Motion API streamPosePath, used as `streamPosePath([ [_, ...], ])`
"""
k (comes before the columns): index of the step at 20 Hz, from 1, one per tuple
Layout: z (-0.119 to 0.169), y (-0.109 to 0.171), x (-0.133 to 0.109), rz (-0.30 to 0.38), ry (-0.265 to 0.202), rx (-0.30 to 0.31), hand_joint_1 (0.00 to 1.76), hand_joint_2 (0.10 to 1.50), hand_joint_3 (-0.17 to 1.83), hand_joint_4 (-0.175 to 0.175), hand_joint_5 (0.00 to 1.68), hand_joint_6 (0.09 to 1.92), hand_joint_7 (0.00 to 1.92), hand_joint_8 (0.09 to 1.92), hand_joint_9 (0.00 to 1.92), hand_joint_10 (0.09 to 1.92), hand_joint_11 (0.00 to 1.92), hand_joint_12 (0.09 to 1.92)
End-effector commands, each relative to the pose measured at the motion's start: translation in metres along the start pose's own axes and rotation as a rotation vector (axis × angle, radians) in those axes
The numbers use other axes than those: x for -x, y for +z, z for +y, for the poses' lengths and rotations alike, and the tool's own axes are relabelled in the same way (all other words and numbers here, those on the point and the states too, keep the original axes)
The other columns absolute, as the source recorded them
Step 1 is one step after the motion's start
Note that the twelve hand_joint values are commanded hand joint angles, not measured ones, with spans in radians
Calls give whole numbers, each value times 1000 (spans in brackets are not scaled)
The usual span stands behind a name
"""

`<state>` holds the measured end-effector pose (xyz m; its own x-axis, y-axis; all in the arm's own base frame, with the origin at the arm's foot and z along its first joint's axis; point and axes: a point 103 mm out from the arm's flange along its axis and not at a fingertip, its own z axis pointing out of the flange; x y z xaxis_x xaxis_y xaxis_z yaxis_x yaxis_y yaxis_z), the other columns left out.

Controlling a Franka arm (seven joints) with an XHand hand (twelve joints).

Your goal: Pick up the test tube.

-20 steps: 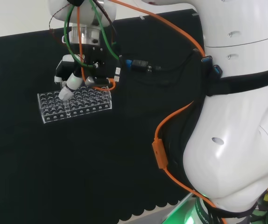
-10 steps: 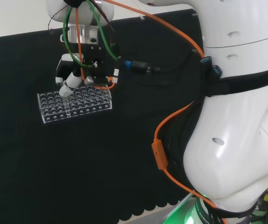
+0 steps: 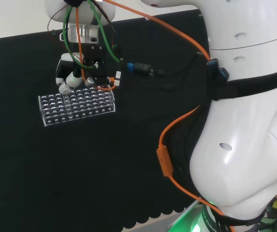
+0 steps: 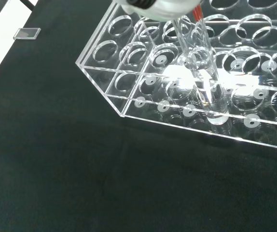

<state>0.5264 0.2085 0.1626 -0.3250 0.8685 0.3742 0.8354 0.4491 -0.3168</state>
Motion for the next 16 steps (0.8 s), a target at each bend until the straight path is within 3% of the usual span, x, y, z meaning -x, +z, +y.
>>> streamPosePath([
  [1,-3,-3,-1,5,4,15,1167,1001,175,-175,1026,941,1112,767,853,734,297,1479],
  [5,-1,-3,-10,24,26,47,1168,999,175,-175,1029,937,1120,767,858,732,300,1478],
  [10,-26,-10,-4,47,19,55,1169,994,177,-175,1039,922,1134,764,868,727,312,1472],
  [16,-32,-9,-5,43,16,53,1171,989,180,-175,1046,912,1149,761,879,724,320,1469],
])
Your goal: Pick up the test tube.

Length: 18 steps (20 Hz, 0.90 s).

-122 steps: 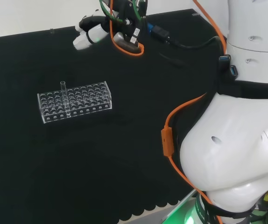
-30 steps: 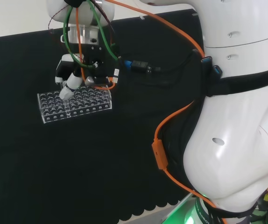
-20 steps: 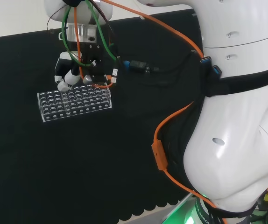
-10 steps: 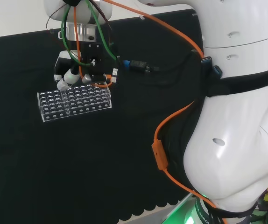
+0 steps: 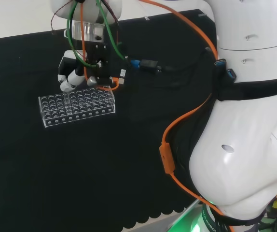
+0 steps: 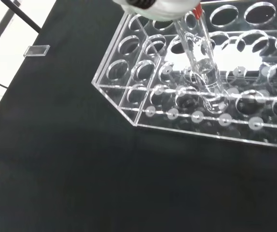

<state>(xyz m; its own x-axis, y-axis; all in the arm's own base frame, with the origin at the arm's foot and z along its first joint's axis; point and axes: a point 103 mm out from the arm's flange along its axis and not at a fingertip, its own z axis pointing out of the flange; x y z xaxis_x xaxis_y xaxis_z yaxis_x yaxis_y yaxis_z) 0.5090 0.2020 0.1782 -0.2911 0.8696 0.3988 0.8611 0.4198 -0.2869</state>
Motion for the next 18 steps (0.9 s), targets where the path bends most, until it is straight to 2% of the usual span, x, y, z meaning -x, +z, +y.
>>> streamPosePath([
  [1,-10,-2,0,7,-7,12,1171,989,181,-175,1047,911,1150,761,880,724,321,1468],
  [7,-24,-8,-5,1,-20,39,1171,987,184,-175,1048,909,1157,759,884,722,324,1466],
  [18,-12,-24,-16,-31,-71,50,1172,982,189,-175,1052,903,1167,755,891,719,327,1464],
])
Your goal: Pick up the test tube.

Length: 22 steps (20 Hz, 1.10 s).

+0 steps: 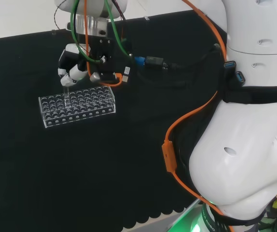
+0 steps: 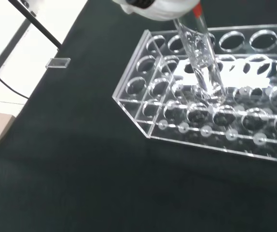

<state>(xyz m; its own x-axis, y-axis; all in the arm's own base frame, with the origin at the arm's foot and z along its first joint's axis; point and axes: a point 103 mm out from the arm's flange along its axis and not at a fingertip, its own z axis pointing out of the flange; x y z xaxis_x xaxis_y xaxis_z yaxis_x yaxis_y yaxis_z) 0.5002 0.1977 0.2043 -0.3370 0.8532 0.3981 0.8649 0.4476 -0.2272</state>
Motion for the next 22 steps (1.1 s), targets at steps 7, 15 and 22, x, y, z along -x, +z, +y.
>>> streamPosePath([
  [7,7,-12,-8,-37,-41,7,1173,979,193,-175,1054,900,1171,752,893,717,328,1463],
  [15,2,-24,-5,-55,-47,21,1173,977,196,-175,1056,898,1174,748,896,716,329,1462],
  [22,-2,-41,-1,-86,-50,31,1174,976,198,-175,1056,897,1176,746,897,714,330,1461],
])
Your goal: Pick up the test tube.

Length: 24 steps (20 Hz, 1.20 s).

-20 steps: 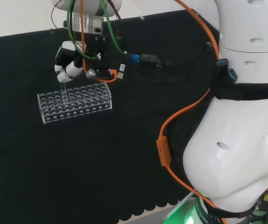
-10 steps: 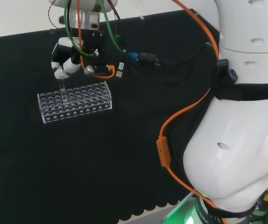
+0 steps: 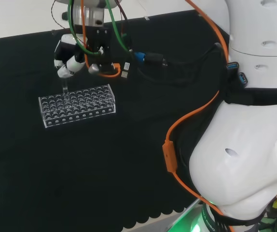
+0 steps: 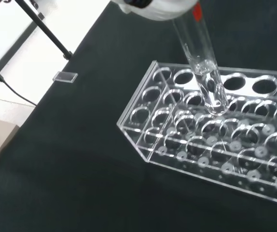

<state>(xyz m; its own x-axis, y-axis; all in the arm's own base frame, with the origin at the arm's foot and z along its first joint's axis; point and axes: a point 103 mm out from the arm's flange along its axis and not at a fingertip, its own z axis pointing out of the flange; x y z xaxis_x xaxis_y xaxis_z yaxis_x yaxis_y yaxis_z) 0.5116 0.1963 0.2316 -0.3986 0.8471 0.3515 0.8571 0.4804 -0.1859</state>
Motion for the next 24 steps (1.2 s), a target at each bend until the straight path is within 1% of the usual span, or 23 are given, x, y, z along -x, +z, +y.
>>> streamPosePath([
  [1,-5,-14,5,-29,-6,6,1173,976,199,-175,1056,897,1176,745,897,714,330,1461],
  [9,-7,-29,5,-52,-19,19,1174,974,201,-175,1055,898,1178,743,898,712,332,1461],
  [15,-19,-61,4,-74,-26,46,1173,974,203,-175,1055,899,1179,741,897,711,333,1460],
  [20,-28,-78,0,-105,-33,61,1173,974,203,-175,1053,901,1179,739,896,710,333,1460],
  [24,-33,-88,-1,-119,-27,71,1173,974,204,-175,1053,902,1180,738,896,710,333,1459],
])
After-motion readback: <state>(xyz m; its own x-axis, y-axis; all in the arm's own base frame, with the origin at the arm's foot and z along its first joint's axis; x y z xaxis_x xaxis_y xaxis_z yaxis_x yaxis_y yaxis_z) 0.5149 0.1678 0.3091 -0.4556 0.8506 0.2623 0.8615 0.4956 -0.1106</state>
